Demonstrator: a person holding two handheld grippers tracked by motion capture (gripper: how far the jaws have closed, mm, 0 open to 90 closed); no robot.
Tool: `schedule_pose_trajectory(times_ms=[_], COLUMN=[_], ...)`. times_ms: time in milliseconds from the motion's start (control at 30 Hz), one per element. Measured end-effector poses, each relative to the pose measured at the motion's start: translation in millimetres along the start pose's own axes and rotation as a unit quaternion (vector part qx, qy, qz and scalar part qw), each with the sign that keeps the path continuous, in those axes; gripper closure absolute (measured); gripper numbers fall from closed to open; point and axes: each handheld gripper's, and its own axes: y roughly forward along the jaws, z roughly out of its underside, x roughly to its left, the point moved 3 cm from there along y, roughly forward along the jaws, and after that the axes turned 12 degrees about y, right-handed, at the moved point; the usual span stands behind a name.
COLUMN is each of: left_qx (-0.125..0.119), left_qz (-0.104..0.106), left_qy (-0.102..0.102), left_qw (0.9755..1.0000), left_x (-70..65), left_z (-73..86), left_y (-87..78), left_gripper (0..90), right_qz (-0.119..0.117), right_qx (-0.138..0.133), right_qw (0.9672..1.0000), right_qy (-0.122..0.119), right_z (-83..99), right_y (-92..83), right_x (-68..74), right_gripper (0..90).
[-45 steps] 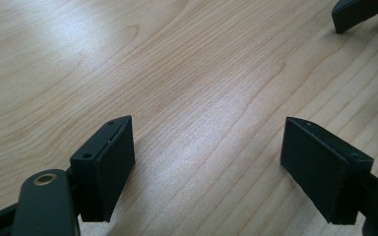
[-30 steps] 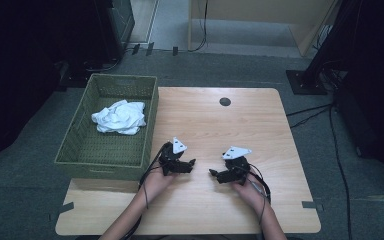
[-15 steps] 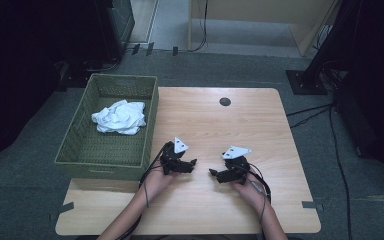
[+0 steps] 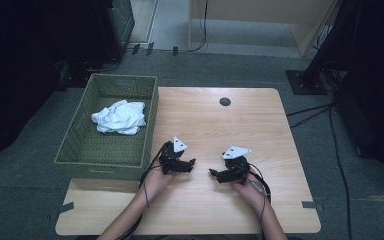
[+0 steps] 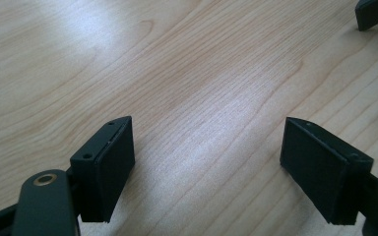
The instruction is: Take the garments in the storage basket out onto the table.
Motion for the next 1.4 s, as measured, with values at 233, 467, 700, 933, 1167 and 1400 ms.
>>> schedule_pose_trajectory(times_ms=[233, 467, 700, 933, 1167, 1400], left_qx=[0.009, 0.011, -0.003, 0.020, 0.020, 0.013], left_qz=[0.002, 0.005, 0.016, -0.022, -0.012, -0.009], left_qy=[-0.009, -0.009, -0.020, -0.031, -0.041, -0.047], left_qw=[0.9999, 0.9999, 0.9997, 0.9991, 0.9989, 0.9988], left_x=[-2.0, -2.0, 0.7, 7.2, 5.9, 4.4], left_z=[-1.5, -4.2, -9.4, -8.7, -12.0, -16.7], left_y=[-1.8, -6.3, -16.7, -19.7, -23.8, -30.8], left_gripper=[21.3, 21.3, 20.1, 20.1, 20.1, 20.1], right_qz=[0.000, 0.000, 0.000, 0.000, 0.000, 0.000], right_qx=[0.000, 0.000, 0.000, 0.000, 0.000, 0.000], right_qw=[1.0000, 1.0000, 1.0000, 1.0000, 1.0000, 1.0000], right_qy=[0.000, 0.000, 0.000, 0.000, 0.000, 0.000], right_z=[0.0, 0.0, 0.0, 0.0, 0.0, 0.0], right_y=[0.0, 0.0, 0.0, 0.0, 0.0, 0.0], right_x=[0.0, 0.0, 0.0, 0.0, 0.0, 0.0], right_gripper=[15.8, 15.8, 15.8, 15.8, 15.8, 15.8])
